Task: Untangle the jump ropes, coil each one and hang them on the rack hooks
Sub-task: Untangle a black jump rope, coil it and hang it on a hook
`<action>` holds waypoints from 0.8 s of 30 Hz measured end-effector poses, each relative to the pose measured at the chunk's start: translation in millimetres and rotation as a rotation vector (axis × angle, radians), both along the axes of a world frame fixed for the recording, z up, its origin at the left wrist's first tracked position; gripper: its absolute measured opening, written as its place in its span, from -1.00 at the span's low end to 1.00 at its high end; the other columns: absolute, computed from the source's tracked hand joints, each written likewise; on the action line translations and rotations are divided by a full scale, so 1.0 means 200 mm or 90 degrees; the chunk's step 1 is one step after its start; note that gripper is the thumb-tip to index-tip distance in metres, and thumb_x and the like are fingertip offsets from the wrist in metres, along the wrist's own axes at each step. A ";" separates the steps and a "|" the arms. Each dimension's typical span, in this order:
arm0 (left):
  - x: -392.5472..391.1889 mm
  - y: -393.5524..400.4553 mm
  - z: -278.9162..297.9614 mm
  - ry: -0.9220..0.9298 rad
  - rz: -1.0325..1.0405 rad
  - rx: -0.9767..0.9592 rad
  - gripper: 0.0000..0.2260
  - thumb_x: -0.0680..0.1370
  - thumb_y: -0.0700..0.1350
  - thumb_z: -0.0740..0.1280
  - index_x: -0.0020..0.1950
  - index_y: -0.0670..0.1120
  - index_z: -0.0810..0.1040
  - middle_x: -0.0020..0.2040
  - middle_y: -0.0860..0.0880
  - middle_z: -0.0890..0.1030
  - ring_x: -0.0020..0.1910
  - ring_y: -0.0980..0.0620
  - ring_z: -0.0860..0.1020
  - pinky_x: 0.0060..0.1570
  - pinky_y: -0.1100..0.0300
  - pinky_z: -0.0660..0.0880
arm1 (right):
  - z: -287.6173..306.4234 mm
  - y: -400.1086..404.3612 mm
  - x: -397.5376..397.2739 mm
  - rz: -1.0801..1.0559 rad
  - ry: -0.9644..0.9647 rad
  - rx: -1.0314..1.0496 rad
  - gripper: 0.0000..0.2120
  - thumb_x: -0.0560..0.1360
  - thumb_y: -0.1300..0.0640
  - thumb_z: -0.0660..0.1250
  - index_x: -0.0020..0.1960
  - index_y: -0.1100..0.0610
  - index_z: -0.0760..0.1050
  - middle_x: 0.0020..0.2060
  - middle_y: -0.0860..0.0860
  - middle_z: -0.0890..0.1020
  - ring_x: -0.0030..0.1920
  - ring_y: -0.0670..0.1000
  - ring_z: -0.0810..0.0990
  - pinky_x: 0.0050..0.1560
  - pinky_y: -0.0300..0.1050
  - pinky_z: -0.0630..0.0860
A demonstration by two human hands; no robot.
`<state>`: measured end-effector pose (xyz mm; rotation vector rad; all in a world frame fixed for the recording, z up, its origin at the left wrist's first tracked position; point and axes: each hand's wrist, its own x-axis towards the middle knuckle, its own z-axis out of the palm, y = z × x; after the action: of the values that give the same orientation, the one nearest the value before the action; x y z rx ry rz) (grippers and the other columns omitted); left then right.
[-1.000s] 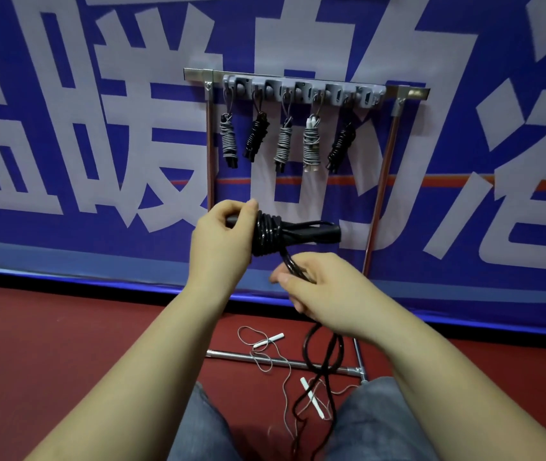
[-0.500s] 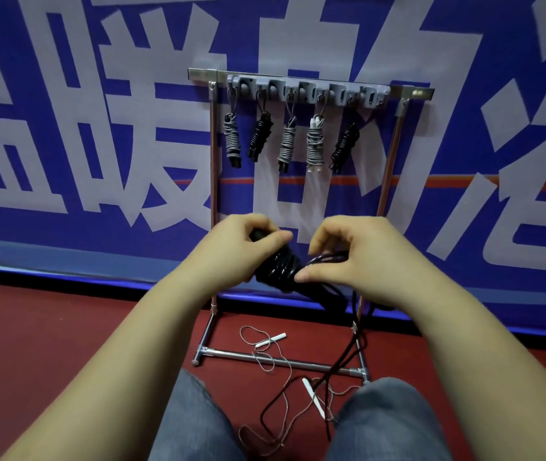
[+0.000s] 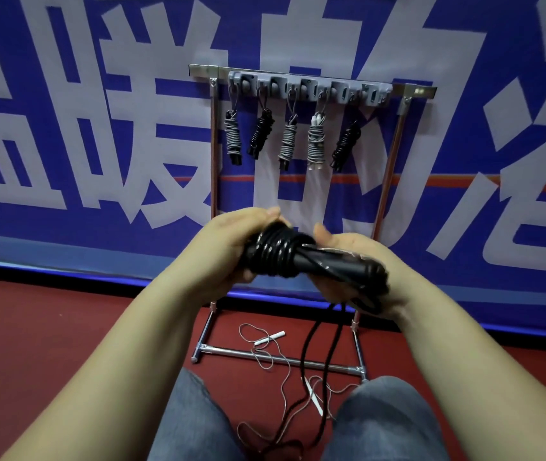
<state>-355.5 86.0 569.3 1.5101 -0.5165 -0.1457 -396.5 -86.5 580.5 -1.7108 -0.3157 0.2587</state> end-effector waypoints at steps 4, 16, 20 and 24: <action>-0.01 -0.05 0.04 0.126 0.027 -0.158 -0.69 0.46 0.02 0.31 -0.47 -0.04 0.55 -0.57 0.03 0.38 -0.66 0.13 0.26 -0.61 0.37 0.10 | -0.01 0.09 0.02 -0.112 -0.079 0.140 -0.57 0.46 -0.15 0.17 -0.41 0.15 0.33 -0.63 -0.03 0.34 -0.64 -0.12 0.23 -0.55 -0.28 0.21; -0.05 -0.13 0.00 0.147 0.294 -0.224 -0.73 0.57 -0.01 0.25 -0.31 -0.07 0.42 -0.60 0.06 0.39 -0.66 0.12 0.27 -0.56 0.32 0.10 | -0.10 0.14 0.02 -0.134 -0.219 -0.038 -0.87 0.43 -0.11 0.22 -0.21 -0.08 0.39 -0.40 -0.08 0.36 -0.49 -0.19 0.33 -0.38 -0.32 0.27; -0.08 -0.14 -0.04 0.024 0.376 -0.181 -0.73 0.60 -0.02 0.22 -0.27 -0.08 0.47 -0.57 0.11 0.43 -0.61 0.16 0.35 -0.57 0.32 0.25 | -0.11 0.16 0.00 -0.189 -0.281 -0.101 -0.79 0.54 -0.13 0.10 -0.22 -0.11 0.36 -0.51 -0.20 0.44 -0.50 -0.25 0.39 -0.34 -0.35 0.26; -0.12 -0.16 -0.07 -0.162 0.435 -0.187 -0.83 0.60 -0.08 0.23 -0.14 -0.08 0.52 -0.44 0.16 0.54 -0.47 0.22 0.48 -0.47 0.34 0.42 | -0.13 0.18 -0.02 -0.241 -0.306 -0.070 -0.75 0.55 -0.09 0.08 -0.27 -0.06 0.35 -0.60 -0.28 0.43 -0.52 -0.26 0.39 -0.43 -0.41 0.27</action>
<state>-380.2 53.2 554.6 1.3434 -0.1849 0.6348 -400.0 -50.2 554.3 -1.8912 -0.3220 -0.4264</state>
